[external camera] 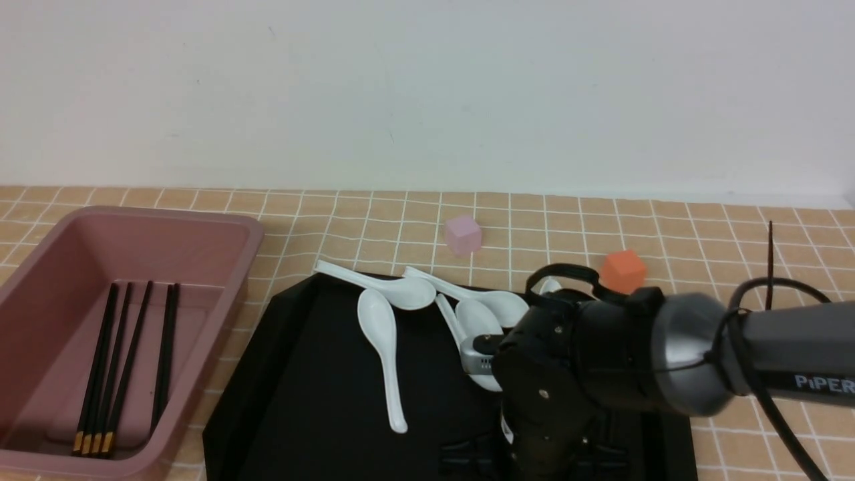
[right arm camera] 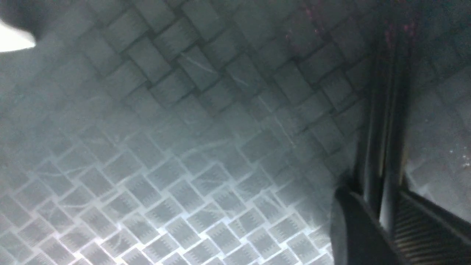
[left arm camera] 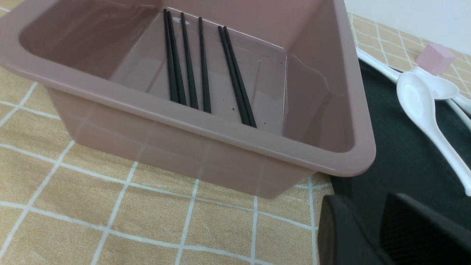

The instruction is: On brown tablecloth take chopsticks from black tray and put them in box.

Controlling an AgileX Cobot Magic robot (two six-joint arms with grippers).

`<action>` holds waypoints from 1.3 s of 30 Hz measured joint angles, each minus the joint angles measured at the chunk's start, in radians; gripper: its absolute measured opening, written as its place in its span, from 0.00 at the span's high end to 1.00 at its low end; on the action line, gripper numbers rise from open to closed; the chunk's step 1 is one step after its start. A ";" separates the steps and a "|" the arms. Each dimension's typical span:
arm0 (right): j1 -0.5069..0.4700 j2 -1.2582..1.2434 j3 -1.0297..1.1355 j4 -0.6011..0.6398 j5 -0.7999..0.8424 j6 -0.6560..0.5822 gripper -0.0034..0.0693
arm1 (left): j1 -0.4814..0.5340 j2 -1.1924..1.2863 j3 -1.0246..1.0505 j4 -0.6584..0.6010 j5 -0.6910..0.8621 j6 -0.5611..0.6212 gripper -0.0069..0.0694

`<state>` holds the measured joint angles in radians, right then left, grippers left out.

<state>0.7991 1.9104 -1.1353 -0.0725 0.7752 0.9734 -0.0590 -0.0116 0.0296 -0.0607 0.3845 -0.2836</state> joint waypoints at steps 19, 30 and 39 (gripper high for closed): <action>0.000 -0.318 0.011 0.033 0.175 -0.032 0.76 | 0.000 0.000 0.000 0.000 0.000 0.000 0.65; 0.000 -0.376 -0.229 0.180 0.116 -0.262 0.76 | 0.000 0.000 0.000 0.000 0.000 0.000 0.64; 0.000 -0.254 -0.412 0.351 0.045 -0.498 0.76 | 0.000 0.000 0.000 0.002 0.000 0.000 0.62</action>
<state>0.7991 1.6562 -1.5470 0.2785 0.8205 0.4757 -0.0590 -0.0116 0.0296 -0.0585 0.3845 -0.2836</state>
